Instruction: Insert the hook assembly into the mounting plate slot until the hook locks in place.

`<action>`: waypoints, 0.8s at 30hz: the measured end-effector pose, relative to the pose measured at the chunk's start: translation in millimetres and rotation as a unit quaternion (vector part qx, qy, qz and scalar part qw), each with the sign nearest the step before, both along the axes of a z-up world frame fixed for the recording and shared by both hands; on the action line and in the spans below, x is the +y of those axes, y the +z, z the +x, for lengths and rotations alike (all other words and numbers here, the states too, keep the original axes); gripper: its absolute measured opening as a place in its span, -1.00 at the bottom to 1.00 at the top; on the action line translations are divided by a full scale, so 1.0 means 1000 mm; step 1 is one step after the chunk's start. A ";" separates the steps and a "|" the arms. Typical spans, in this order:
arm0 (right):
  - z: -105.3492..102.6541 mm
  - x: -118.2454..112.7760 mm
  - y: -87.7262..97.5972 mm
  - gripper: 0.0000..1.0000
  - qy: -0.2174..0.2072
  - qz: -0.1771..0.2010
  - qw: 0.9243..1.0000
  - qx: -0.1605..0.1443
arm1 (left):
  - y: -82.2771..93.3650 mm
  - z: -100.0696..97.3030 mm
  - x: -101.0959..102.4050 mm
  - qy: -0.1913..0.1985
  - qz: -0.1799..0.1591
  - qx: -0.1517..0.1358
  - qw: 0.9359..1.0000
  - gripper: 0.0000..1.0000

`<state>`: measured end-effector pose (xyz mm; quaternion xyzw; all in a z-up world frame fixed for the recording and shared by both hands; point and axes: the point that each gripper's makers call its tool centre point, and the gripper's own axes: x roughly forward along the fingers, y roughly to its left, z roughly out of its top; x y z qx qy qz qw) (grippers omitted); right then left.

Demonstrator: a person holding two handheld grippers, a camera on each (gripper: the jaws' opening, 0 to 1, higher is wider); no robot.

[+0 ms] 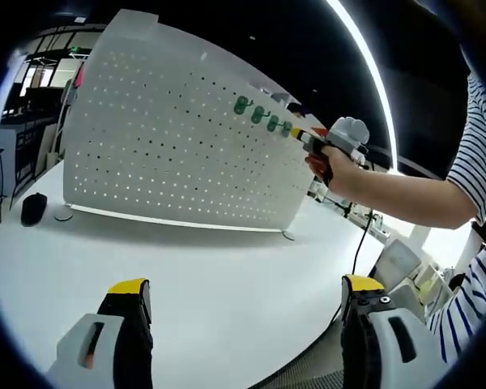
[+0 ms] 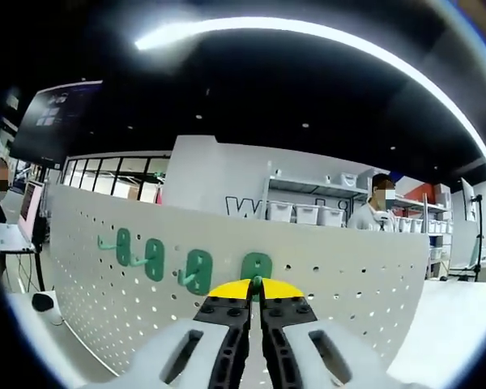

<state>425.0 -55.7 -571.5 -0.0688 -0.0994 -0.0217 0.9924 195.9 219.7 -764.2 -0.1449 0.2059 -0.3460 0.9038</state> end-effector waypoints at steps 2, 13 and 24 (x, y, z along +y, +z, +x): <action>0.001 0.001 -0.001 -1.00 0.000 -0.001 1.000 0.000 | 0.000 0.000 0.000 0.001 -0.001 0.000 1.000 0.99; -0.002 0.004 -0.006 -1.00 -0.008 0.002 1.000 0.010 | -0.001 0.000 0.000 0.000 0.001 0.002 1.000 1.00; -0.002 0.003 -0.007 -0.98 -0.008 -0.005 1.000 0.026 | 0.001 0.000 0.000 -0.001 -0.004 -0.001 1.000 1.00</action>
